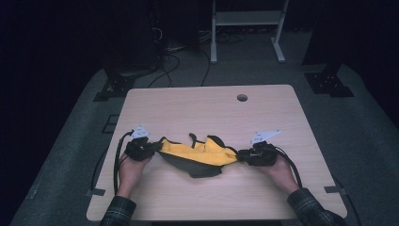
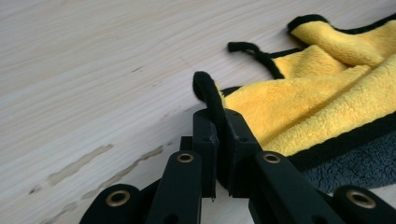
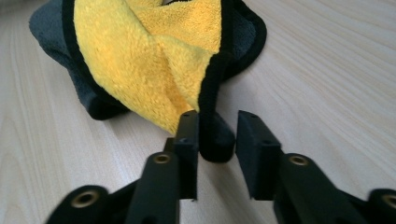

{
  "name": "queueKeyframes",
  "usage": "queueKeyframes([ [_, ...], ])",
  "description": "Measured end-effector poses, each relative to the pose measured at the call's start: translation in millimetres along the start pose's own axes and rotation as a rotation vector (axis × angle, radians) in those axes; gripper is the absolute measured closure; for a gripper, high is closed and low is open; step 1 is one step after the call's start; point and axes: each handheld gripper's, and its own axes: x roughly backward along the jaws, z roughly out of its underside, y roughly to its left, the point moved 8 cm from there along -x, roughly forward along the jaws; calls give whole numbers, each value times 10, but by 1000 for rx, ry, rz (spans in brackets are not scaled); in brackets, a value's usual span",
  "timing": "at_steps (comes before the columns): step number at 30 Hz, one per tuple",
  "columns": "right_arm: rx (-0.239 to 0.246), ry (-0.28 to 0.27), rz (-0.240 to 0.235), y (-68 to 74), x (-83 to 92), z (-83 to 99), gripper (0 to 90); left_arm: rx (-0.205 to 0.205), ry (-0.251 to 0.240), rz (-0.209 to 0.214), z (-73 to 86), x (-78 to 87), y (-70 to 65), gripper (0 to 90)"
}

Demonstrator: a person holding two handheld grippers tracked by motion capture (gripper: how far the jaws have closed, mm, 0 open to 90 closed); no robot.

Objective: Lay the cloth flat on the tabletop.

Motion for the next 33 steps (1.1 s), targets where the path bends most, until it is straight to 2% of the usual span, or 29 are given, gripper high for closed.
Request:
queueKeyframes([
  [2, -1, 3, -5, 6, -13, 5, 611, -1, 4, -16, 22, 8, 41, 843],
  [6, 14, 4, -30, 63, -51, 0, 555, 11, 9, -12, 50, 6, 60, 844],
  [8, 23, 12, -52, 107, -76, 1, 592, 6, 6, -11, 48, 4, 58, 846],
  [10, 43, 17, -61, 147, -84, -2, 704, 8, 1, -12, 41, 17, 65, 850],
  [12, 41, 9, -46, 151, -53, -29, 766, 18, -16, -12, 25, 49, 83, 855],
  [13, 37, -13, -47, 144, -16, -57, 780, 21, -25, -12, 15, 64, 90, 857],
  [15, 24, -24, -56, 125, 60, -101, 785, 36, -65, -5, -33, 124, 93, 858],
  [18, 16, -80, -54, 117, 189, -209, 802, 29, -130, -7, -139, 224, 78, 860],
  [20, 20, -121, -47, 113, 287, -290, 807, 35, -179, -2, -225, 309, 61, 861],
  [22, 25, -137, -42, 106, 369, -353, 814, 37, -236, 4, -325, 401, 34, 861],
  [24, 28, -172, -32, 100, 472, -440, 819, 28, -280, 0, -419, 483, 8, 862],
  [30, 27, -264, -4, 65, 788, -689, 824, 3, -375, 8, -662, 670, -78, 863],
  [31, 27, -286, 0, 64, 859, -735, 824, -1, -383, 6, -688, 695, -95, 863],
  [33, 31, -293, -3, 73, 932, -770, 817, -16, -387, -1, -715, 728, -117, 862],
])
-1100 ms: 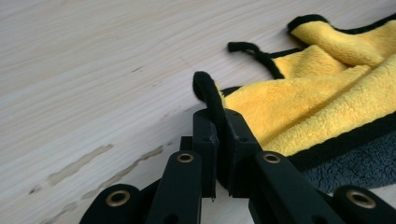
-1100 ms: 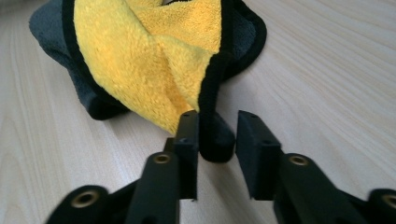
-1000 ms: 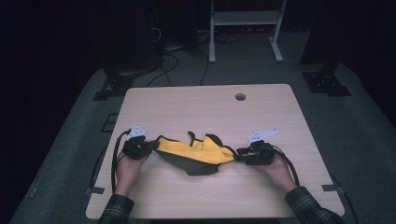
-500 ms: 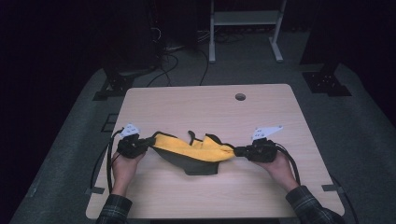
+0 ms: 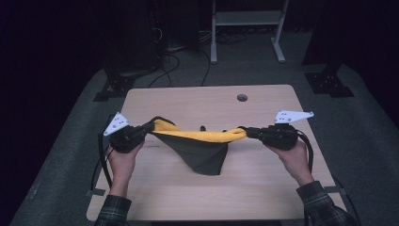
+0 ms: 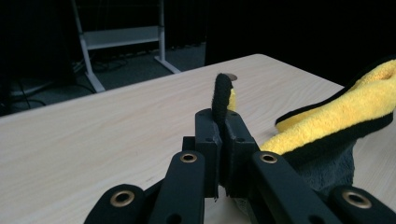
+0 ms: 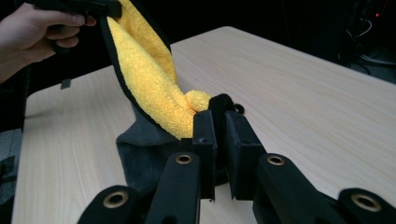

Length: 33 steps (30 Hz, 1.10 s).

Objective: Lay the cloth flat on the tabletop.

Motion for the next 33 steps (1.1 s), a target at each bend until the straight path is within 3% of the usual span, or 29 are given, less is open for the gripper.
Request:
queueKeyframes([
  [4, 1, -6, 14, -12, 45, 1, 802, 3, 1, -22, 11, 18, 34, 863],
  [11, -12, 26, 21, -62, -14, 124, 777, 44, 17, -45, 144, 32, 182, 864],
  [18, -19, 93, -14, 0, -289, 241, 630, 55, 26, -47, 197, 40, 216, 863],
  [24, -27, 181, -75, 121, -602, 380, 516, 47, 32, -49, 200, 52, 211, 863],
  [33, -3, 359, -111, 229, -893, 870, 492, 49, 32, -51, 203, 75, 229, 863],
])
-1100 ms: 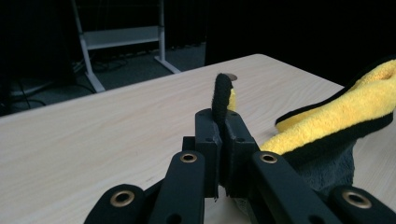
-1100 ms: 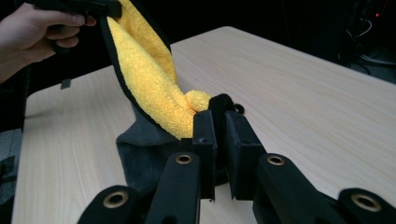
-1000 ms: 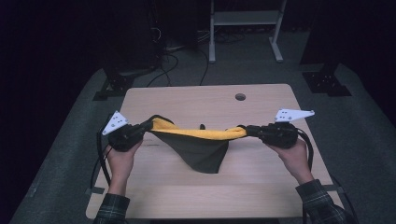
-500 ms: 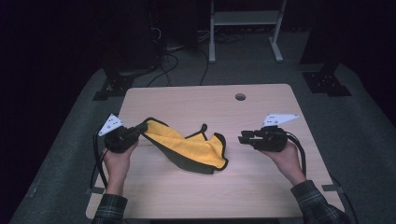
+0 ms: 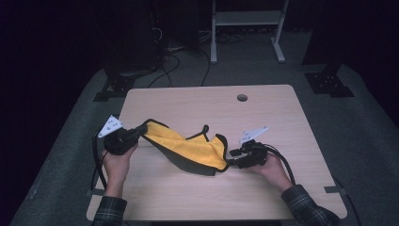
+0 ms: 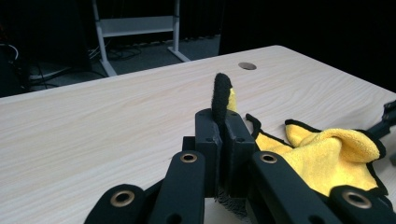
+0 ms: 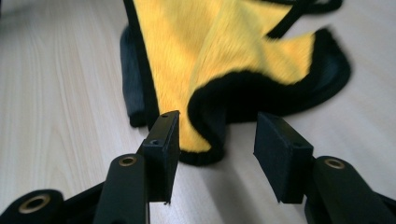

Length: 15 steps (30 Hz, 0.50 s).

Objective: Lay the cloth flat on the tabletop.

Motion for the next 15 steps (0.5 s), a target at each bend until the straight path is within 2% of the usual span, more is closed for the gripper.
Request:
queueKeyframes([
  [5, 21, 52, -7, 52, -159, 49, 537, 1, -1, 0, 0, 6, 4, 863],
  [9, 28, 77, 2, 54, -195, 84, 792, 2, -3, 0, -1, 16, 12, 863],
  [11, 31, 73, -4, 54, -174, 78, 856, 3, -5, 0, -2, 24, 16, 863],
  [15, 29, 32, -4, 47, -42, 9, 868, 12, -23, 4, -29, 52, 19, 863],
])
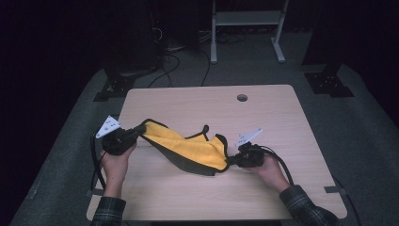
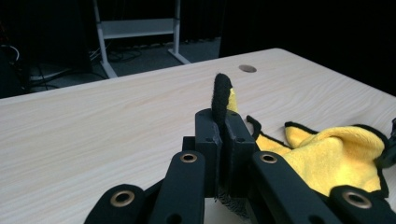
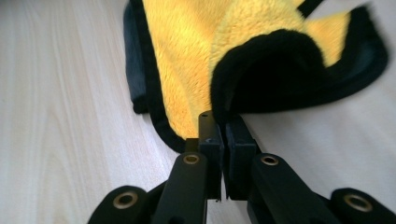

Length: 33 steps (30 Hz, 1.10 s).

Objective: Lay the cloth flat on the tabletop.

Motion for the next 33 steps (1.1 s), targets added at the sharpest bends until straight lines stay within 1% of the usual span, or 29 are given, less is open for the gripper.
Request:
queueKeyframes([
  [3, -16, -81, 18, -39, 252, -120, 871, 7, -23, 11, -70, 30, -35, 863],
  [4, -20, -104, 23, -52, 344, -162, 871, 3, -31, 15, -102, 38, -51, 863],
  [8, -19, -211, 47, -102, 730, -355, 873, 0, -82, 24, -268, 75, -122, 863],
  [10, -16, -252, 65, -122, 923, -439, 873, 4, -108, 30, -350, 90, -149, 863],
  [11, -18, -269, 69, -126, 993, -473, 873, 6, -128, 30, -411, 96, -169, 863],
  [13, -15, -320, 86, -136, 1199, -573, 873, 4, -158, 32, -503, 106, -201, 863],
  [17, 0, -393, 118, -113, 1542, -723, 873, -2, -208, 46, -660, 130, -297, 863],
  [18, 6, -412, 122, -100, 1615, -751, 873, -11, -217, 49, -694, 141, -323, 863],
  [19, 12, -426, 129, -86, 1685, -775, 873, -12, -225, 51, -718, 146, -347, 863],
  [23, 30, -472, 152, -35, 1904, -834, 874, -36, -256, 59, -835, 189, -453, 863],
  [25, 37, -485, 162, -21, 1973, -850, 874, -42, -279, 61, -900, 207, -493, 863],
  [27, 41, -497, 169, -21, 2022, -869, 874, -44, -287, 62, -946, 199, -511, 863],
  [31, 36, -501, 189, -86, 2066, -897, 874, -36, -292, 63, -995, 116, -502, 863],
  [33, 27, -497, 200, -151, 2066, -908, 874, -39, -288, 65, -1004, 51, -487, 863],
])
